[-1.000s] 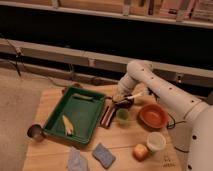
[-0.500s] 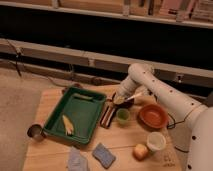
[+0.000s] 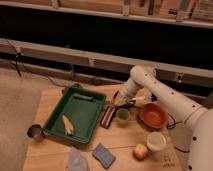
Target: Place fork in table surface
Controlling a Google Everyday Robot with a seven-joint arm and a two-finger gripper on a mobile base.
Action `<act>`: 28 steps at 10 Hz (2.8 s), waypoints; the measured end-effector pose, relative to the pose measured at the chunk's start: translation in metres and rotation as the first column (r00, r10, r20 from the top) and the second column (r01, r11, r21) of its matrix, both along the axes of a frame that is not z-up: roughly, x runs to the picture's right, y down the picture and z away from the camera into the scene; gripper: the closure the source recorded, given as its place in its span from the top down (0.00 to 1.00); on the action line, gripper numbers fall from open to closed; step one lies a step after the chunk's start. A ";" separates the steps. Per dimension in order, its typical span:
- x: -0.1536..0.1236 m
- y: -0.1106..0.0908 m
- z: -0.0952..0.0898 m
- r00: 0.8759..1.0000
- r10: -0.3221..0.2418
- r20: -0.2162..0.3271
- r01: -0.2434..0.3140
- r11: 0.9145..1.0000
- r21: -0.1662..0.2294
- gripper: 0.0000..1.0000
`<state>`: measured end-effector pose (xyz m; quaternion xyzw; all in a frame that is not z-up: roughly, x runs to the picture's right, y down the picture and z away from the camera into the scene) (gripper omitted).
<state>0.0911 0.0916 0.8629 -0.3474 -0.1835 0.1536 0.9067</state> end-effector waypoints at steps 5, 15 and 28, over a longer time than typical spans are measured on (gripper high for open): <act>-0.005 -0.008 -0.006 0.999 0.013 0.037 -0.013 1.000 0.015 0.00; -0.088 -0.001 -0.027 0.996 -0.036 0.085 0.044 0.994 -0.095 0.00; -0.134 0.060 -0.119 0.997 0.057 0.049 -0.044 0.971 -0.236 0.00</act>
